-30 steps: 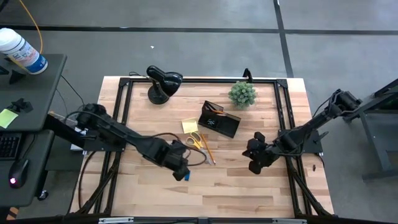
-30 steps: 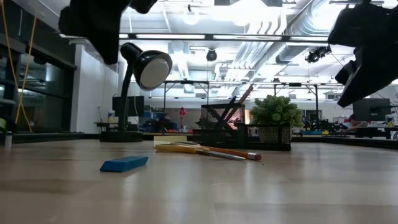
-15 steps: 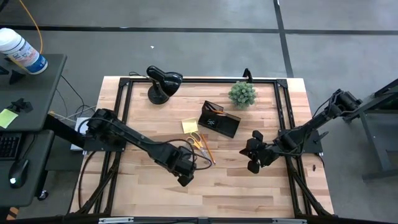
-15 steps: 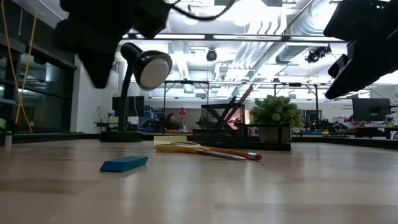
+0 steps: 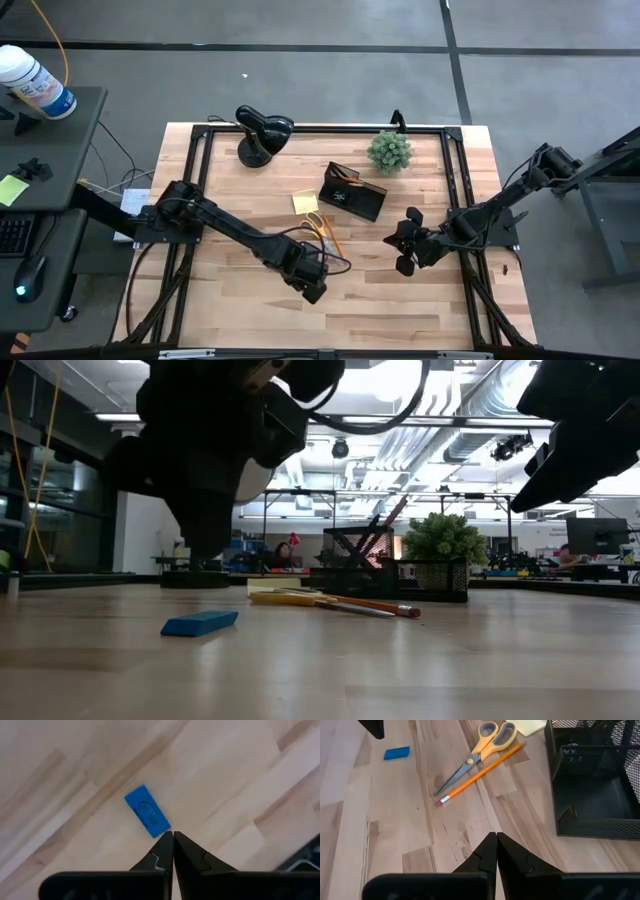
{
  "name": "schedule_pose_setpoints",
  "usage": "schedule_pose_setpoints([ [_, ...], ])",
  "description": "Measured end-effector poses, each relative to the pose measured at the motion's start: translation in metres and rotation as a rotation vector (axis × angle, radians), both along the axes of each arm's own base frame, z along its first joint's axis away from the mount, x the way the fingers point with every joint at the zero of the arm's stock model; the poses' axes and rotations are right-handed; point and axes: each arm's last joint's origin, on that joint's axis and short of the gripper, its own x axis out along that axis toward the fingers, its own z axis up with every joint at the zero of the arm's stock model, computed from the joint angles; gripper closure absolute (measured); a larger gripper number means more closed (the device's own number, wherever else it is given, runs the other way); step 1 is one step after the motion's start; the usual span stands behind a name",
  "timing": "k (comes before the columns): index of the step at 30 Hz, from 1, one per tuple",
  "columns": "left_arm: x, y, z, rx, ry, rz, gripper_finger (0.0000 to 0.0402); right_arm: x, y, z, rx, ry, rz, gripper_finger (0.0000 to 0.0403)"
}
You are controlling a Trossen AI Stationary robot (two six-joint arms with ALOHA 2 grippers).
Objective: Pick and place office supplies into organizer
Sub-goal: Put the eraser into the desk organizer
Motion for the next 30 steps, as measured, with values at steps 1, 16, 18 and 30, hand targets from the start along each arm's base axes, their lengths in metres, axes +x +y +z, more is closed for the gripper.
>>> schedule_pose_setpoints([
  [1,0.000,0.000,0.000,0.011,-0.002,0.005,0.0398,0.000,0.000,0.000,0.000,-0.001,-0.001,0.0394],
  [16,-0.007,0.011,-0.003,-0.022,0.097,-0.050,0.0398,0.000,0.000,0.000,-0.027,-0.003,0.005,0.0395],
  [18,-0.006,0.012,-0.003,-0.025,0.095,-0.048,0.0398,0.000,0.000,0.000,-0.029,-0.002,0.006,0.0395],
  [30,-0.004,0.017,-0.002,-0.052,0.089,-0.082,0.0267,0.000,0.000,0.000,-0.020,0.000,0.009,0.0398],
])
